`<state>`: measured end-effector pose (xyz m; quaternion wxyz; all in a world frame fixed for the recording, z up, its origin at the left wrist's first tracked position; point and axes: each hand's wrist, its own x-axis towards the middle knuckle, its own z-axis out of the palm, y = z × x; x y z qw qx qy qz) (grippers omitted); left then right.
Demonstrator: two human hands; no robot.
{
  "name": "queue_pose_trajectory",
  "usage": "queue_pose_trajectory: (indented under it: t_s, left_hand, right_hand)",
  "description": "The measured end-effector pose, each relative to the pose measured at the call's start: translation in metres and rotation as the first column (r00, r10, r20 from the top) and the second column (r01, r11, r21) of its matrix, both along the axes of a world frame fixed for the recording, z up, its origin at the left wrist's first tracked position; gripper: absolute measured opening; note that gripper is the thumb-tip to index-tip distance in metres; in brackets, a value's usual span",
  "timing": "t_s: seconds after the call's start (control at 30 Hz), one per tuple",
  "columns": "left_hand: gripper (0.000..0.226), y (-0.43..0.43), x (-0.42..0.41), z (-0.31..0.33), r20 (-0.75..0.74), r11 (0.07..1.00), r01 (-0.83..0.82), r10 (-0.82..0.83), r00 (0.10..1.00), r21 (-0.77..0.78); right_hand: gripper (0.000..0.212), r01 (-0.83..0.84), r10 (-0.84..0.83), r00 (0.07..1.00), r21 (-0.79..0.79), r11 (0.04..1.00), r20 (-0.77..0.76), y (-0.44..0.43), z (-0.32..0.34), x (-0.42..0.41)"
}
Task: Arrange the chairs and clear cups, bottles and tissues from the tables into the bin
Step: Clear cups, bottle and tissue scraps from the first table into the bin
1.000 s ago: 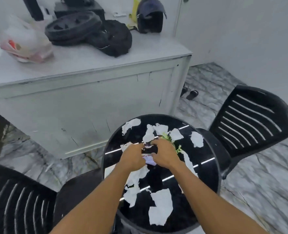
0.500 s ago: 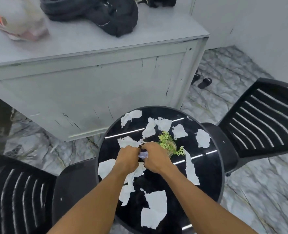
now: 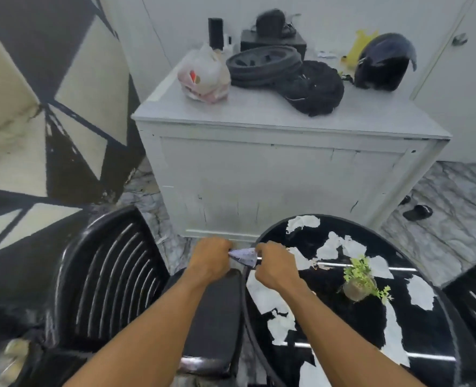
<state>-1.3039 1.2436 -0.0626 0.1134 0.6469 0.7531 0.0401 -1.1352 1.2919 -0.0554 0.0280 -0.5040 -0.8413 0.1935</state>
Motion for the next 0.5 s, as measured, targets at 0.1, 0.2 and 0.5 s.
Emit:
queue_pose_trajectory:
  t_s: [0.1,0.2,0.5]
  left_hand:
    - [0.013,-0.047,-0.062,0.026,-0.087,0.992,-0.074,0.082,0.993,0.098]
    - [0.015,-0.100,-0.125,0.048,-0.128,0.965,-0.168,0.196,0.972,0.202]
    - [0.013,-0.264,-0.273,0.073,-0.082,0.747,-0.585,0.636,0.767,0.317]
  right_hand:
    - [0.031,-0.064,0.065,0.998,0.057,0.996,-0.020,-0.032,0.021,-0.068]
    - [0.035,-0.105,0.116,0.988,0.101,0.989,-0.106,-0.066,0.036,-0.137]
    - [0.036,-0.459,0.477,0.868,0.143,0.877,-0.136,-0.179,0.058,-0.342]
